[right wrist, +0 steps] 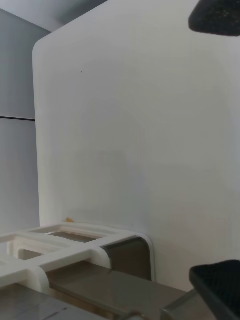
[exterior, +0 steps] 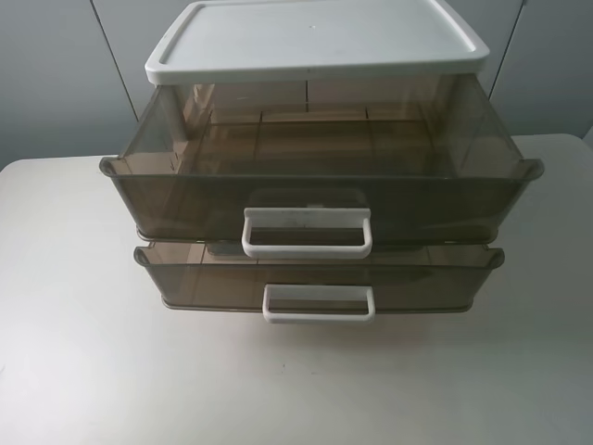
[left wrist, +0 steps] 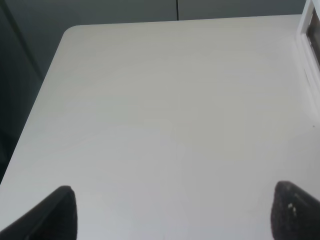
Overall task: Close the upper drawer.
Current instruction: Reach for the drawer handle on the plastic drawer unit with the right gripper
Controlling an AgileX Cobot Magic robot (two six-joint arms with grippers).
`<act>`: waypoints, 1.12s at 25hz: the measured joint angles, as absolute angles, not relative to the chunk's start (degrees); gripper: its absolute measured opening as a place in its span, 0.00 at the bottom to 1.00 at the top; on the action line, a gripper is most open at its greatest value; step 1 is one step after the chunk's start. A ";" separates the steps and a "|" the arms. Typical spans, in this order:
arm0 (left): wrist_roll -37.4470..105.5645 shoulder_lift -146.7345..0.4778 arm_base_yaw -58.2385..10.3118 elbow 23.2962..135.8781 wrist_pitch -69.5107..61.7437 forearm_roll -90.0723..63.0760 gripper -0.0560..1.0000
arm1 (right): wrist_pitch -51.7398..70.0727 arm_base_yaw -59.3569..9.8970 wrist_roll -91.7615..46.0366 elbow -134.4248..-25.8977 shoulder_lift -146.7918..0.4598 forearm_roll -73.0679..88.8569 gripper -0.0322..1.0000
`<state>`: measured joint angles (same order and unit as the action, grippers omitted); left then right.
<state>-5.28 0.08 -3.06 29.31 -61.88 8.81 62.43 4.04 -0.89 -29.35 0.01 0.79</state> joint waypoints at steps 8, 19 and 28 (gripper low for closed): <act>-5.28 0.08 -3.06 29.31 -61.88 8.81 0.76 | 62.43 4.04 -0.89 -29.35 0.01 0.79 0.69; -5.28 0.08 -3.06 29.31 -61.88 8.81 0.76 | 63.34 4.04 0.00 -35.41 -7.76 -4.49 0.69; -5.28 0.08 -3.06 29.31 -61.88 8.81 0.76 | 52.63 -7.23 -1.60 -44.42 -31.81 -9.94 0.69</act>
<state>-5.28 0.08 -3.06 29.31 -61.88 8.81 52.63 -7.23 -1.60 -44.42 -31.81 -9.94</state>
